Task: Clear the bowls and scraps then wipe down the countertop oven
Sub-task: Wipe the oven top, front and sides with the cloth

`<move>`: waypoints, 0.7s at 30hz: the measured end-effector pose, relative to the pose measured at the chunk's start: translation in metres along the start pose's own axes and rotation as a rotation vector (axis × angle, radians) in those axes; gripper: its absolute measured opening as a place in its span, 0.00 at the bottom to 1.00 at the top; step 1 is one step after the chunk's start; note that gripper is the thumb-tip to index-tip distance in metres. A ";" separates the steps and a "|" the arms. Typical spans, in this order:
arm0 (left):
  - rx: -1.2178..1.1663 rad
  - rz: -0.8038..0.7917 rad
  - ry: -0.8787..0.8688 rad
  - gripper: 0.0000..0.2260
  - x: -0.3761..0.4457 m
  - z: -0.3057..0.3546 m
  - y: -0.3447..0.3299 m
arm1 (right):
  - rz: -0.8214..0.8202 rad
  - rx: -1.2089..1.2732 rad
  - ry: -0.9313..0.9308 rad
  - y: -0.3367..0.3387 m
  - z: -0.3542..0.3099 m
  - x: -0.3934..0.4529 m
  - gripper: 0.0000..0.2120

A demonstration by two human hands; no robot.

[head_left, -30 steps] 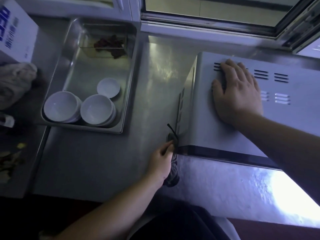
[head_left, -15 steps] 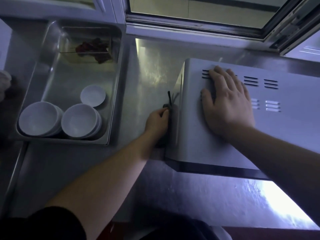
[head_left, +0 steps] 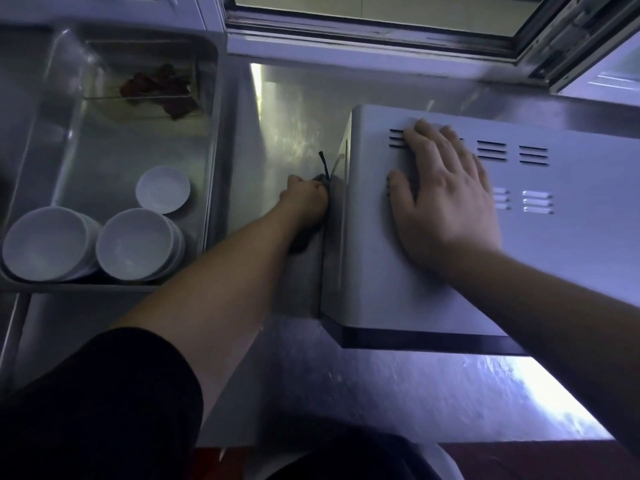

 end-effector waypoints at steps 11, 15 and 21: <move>0.016 -0.153 0.062 0.23 -0.044 -0.042 -0.021 | 0.005 0.005 -0.007 0.001 0.000 -0.001 0.28; 0.014 -0.172 0.032 0.20 -0.074 -0.061 -0.032 | 0.008 0.008 -0.009 0.001 -0.001 -0.001 0.27; -0.002 -0.208 0.046 0.18 -0.119 -0.084 -0.042 | 0.009 0.001 -0.004 0.002 -0.001 -0.002 0.28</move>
Point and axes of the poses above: each hand's wrist, its own x-axis towards the middle knuckle, its own y-axis out of the back of the hand, z = x × y, the point moved 9 cm from there along x, towards the middle knuckle, and after that the axes turned 9 degrees about z, right-handed, at the moved point
